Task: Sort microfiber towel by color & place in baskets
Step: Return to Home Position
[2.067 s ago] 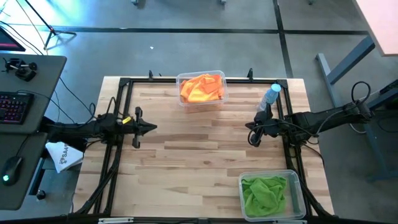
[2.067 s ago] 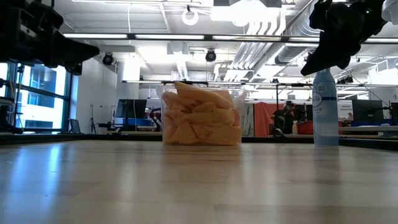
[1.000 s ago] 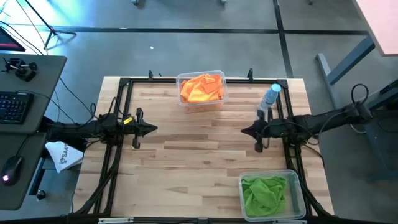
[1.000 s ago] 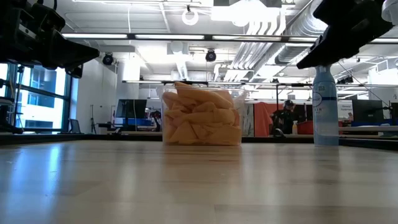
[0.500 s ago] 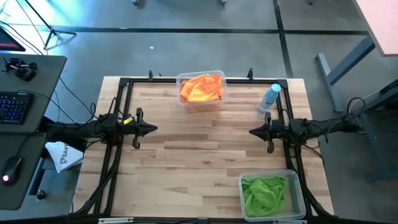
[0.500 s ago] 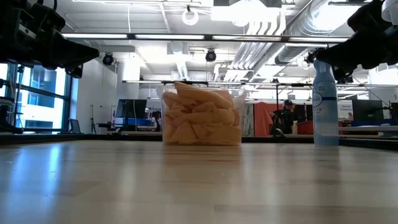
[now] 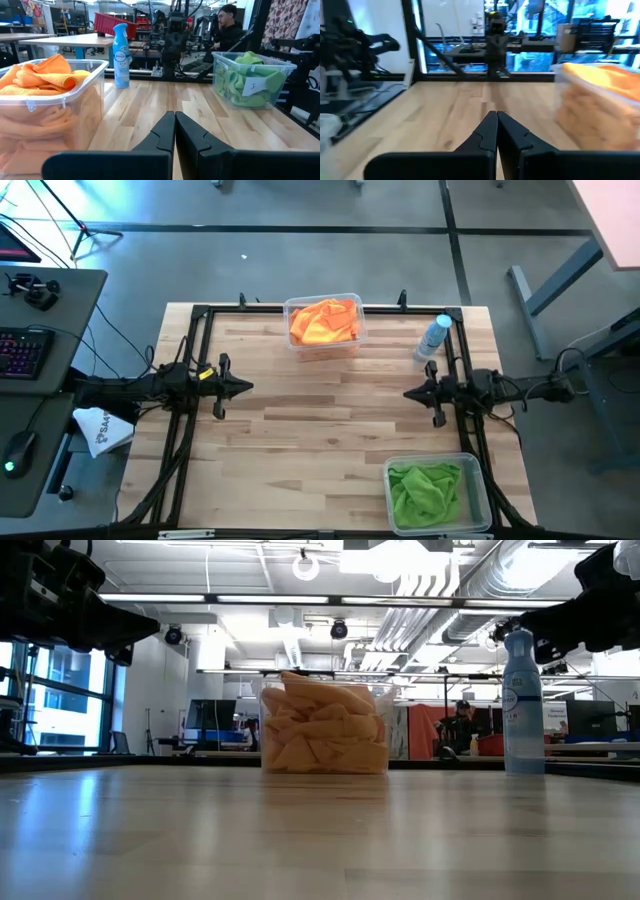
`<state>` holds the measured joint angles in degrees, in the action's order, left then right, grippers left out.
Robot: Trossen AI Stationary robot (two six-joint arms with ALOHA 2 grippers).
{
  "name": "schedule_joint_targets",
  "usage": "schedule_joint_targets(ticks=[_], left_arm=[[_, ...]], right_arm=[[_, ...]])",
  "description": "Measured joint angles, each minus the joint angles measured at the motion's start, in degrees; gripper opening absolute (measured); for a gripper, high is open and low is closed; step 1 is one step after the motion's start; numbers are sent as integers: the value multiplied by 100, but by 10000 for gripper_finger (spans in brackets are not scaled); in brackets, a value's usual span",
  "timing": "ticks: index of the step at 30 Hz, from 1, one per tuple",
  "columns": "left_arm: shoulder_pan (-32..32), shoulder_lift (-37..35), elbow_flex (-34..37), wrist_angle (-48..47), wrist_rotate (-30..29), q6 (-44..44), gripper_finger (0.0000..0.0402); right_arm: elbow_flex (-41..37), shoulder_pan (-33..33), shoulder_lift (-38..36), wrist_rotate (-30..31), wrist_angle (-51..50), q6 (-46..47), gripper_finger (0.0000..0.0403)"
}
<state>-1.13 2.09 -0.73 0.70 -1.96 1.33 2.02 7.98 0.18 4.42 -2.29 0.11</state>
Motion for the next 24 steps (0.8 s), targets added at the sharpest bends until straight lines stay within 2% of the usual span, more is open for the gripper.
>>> schedule_joint_targets(ticks=[3,10,20,24], left_arm=[[0,0,0,8,0,1,1],[0,0,0,5,0,1,1],[0,0,0,3,0,1,1],[0,0,0,3,0,1,1]], right_arm=[[0,-231,-10,-61,-5,-197,0],[0,-695,-10,-649,-49,-271,0],[0,-799,-8,-584,-56,-262,0],[0,-799,5,-250,-42,-265,0]])
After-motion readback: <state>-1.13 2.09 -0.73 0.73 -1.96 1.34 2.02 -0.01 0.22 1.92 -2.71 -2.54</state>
